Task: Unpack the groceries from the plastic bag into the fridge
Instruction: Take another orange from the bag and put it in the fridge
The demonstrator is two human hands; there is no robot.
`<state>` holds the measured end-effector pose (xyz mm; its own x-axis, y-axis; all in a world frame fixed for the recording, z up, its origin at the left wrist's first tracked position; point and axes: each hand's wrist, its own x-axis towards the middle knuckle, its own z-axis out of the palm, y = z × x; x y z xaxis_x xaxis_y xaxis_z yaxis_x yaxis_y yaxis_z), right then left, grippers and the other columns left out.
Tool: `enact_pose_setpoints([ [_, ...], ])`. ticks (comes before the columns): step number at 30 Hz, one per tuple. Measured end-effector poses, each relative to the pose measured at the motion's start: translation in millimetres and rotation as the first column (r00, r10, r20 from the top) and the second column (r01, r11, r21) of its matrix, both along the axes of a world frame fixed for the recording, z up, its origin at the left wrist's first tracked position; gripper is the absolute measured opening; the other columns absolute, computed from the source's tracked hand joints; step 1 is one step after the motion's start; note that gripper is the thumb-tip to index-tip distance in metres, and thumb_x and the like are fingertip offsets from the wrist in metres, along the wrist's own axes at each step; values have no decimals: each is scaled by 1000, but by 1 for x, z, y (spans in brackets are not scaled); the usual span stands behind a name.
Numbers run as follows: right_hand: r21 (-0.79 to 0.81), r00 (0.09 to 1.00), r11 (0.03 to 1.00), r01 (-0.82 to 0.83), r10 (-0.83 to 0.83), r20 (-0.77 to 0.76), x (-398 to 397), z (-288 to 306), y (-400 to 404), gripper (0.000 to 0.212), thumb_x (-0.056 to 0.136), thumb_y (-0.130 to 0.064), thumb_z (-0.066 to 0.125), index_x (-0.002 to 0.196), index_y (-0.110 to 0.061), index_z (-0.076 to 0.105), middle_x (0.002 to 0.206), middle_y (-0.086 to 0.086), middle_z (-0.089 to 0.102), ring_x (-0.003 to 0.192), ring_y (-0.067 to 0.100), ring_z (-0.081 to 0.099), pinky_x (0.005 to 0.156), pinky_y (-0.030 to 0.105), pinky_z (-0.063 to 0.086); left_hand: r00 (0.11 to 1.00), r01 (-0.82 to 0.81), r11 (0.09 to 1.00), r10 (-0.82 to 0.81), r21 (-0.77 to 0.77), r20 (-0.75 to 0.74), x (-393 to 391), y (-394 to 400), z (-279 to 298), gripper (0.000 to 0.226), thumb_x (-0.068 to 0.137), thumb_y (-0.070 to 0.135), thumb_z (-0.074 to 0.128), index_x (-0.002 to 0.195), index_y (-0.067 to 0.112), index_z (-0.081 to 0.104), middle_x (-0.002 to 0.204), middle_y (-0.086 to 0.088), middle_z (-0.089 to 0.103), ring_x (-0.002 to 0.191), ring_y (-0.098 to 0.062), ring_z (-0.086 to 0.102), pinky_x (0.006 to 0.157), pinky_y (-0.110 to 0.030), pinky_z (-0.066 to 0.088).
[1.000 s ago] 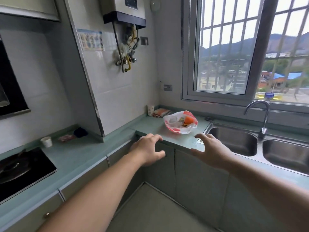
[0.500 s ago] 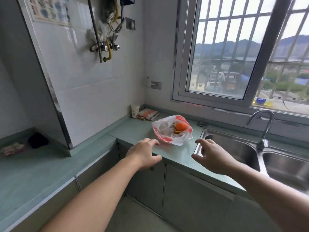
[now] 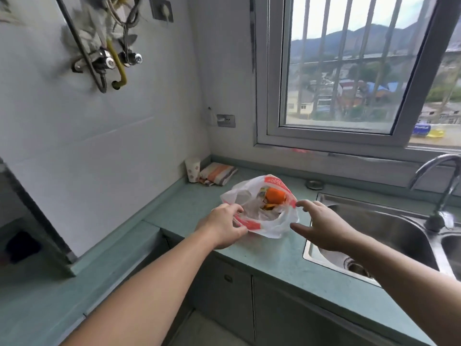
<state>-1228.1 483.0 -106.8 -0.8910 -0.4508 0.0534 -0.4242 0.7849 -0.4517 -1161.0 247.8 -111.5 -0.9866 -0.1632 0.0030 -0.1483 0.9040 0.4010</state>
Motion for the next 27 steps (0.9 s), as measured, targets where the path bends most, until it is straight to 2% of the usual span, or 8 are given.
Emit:
enact_pose_setpoints([
  [6, -18, 995, 1000, -24, 25, 96, -91, -25, -10, 53, 86, -40, 62, 133, -21, 46, 129, 4, 53, 112, 19, 52, 91, 27, 42, 998, -34, 999, 34, -1, 52, -82, -1, -7, 52, 81, 45, 59, 131, 33, 50, 129, 6, 52, 109, -14, 53, 91, -37, 50],
  [11, -25, 984, 998, -65, 69, 166, -134, -43, -20, 51, 89, -35, 62, 135, -20, 46, 131, 4, 52, 117, 18, 51, 88, 20, 36, 990, -15, 999, 10, 35, 139, -134, -2, -27, 52, 79, 43, 59, 129, 31, 52, 125, 3, 54, 105, -17, 57, 92, -40, 51],
  [13, -19, 981, 998, -68, 70, 183, -150, -49, -23, 50, 90, -33, 61, 136, -19, 46, 133, 4, 52, 118, 18, 51, 89, 20, 36, 987, -1, 1000, -3, 25, 162, -155, -2, -37, 51, 81, 40, 58, 130, 30, 51, 128, 2, 54, 110, -19, 56, 94, -40, 50],
  [18, 13, 971, 999, -49, 44, 236, -184, -70, -35, 52, 89, -34, 62, 136, -21, 45, 138, 2, 50, 121, 16, 51, 94, 23, 39, 967, 99, 995, -95, -8, 236, -211, -4, -68, 52, 84, 39, 56, 135, 30, 48, 137, 2, 50, 121, -19, 51, 99, -40, 46],
  [22, 65, 968, 998, -17, 0, 252, -212, -87, -47, 51, 89, -35, 62, 135, -21, 46, 135, 0, 52, 119, 16, 52, 95, 26, 42, 956, 170, 985, -170, 20, 239, -262, -6, -95, 48, 86, 38, 55, 133, 29, 51, 133, 5, 52, 117, -17, 53, 95, -37, 48],
  [25, 72, 969, 997, -2, -15, 246, -234, -102, -60, 42, 91, -30, 60, 132, -22, 50, 131, -1, 55, 116, 16, 54, 95, 26, 43, 947, 231, 972, -233, 38, 220, -304, -10, -120, 42, 88, 38, 55, 128, 28, 52, 129, 4, 52, 110, -18, 55, 92, -38, 50],
  [27, 60, 975, 998, -14, 1, 222, -248, -114, -70, 35, 93, -23, 58, 127, -23, 54, 129, -3, 58, 113, 16, 56, 95, 26, 44, 939, 267, 963, -267, 27, 216, -330, -14, -138, 45, 89, 36, 54, 132, 28, 49, 135, 3, 46, 116, -20, 51, 96, -41, 47],
])
